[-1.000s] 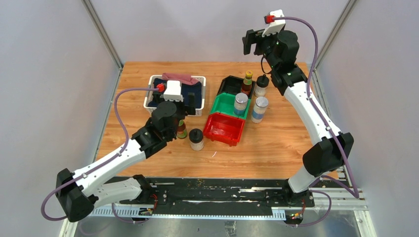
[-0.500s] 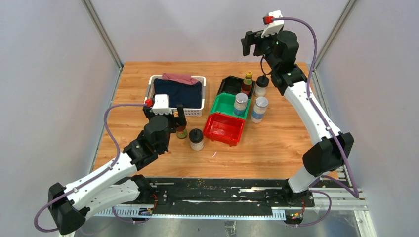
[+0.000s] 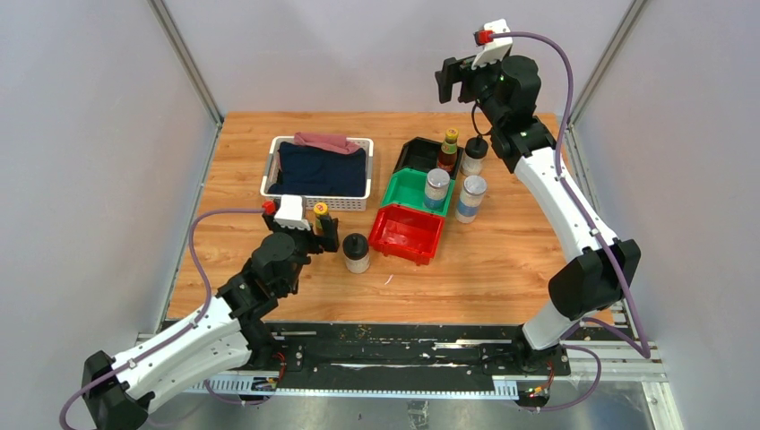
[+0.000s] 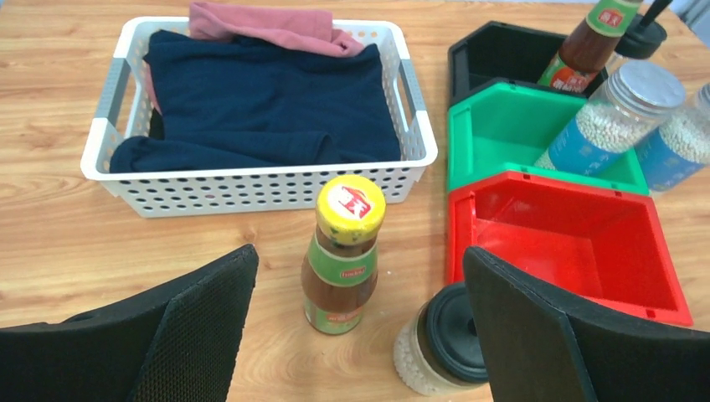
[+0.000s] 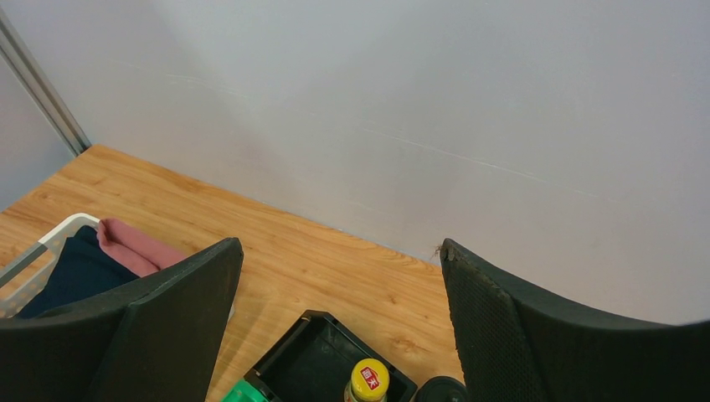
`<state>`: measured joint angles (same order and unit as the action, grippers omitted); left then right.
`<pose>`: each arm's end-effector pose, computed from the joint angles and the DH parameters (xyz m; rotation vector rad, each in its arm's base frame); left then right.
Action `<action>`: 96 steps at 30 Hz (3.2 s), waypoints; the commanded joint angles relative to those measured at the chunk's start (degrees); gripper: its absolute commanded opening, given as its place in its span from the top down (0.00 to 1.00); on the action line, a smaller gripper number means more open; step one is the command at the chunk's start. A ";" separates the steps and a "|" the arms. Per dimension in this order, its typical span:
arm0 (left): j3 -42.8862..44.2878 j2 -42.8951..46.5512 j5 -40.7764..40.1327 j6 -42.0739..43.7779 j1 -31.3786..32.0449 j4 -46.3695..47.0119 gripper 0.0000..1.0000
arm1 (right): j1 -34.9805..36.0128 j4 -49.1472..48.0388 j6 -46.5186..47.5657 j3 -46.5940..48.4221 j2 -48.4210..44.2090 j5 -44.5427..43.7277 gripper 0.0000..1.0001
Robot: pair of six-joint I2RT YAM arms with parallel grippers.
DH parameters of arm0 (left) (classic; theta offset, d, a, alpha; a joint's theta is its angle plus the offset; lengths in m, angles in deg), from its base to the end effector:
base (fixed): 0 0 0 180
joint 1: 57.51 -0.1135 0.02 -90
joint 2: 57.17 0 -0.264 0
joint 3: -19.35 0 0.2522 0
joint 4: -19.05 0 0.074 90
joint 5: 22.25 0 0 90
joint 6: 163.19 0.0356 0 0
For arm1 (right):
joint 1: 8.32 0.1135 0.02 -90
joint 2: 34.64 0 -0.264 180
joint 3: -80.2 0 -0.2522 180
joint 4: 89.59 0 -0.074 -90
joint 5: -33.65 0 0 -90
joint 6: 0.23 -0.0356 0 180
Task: Organize the condiment bottles
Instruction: Pick up the bottle from the center of the board.
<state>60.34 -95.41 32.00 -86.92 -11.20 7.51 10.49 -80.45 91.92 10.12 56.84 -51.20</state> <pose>0.1299 -0.1058 0.2733 0.0248 1.7010 -0.2454 0.3531 0.1236 0.4749 -0.3308 1.3768 0.3040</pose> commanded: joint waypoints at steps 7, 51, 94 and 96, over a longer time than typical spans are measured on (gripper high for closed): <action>-8.03 2.24 5.16 2.53 0.37 10.99 0.02 | -0.87 0.40 1.01 -0.18 -0.05 1.86 0.09; -16.84 -12.96 -1.93 12.77 0.40 44.74 0.13 | -0.88 -0.04 1.23 -0.86 0.54 2.98 0.09; -14.41 -16.95 6.82 10.48 -7.10 45.95 0.37 | -0.87 -0.47 0.68 -0.02 1.77 3.81 0.09; -14.31 -17.09 7.05 10.57 -7.27 46.20 0.38 | -0.83 -0.47 0.66 -0.01 1.77 3.87 0.09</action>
<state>44.38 -112.06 38.36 -75.97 -17.82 50.89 10.46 -80.50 92.38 9.73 58.11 -48.34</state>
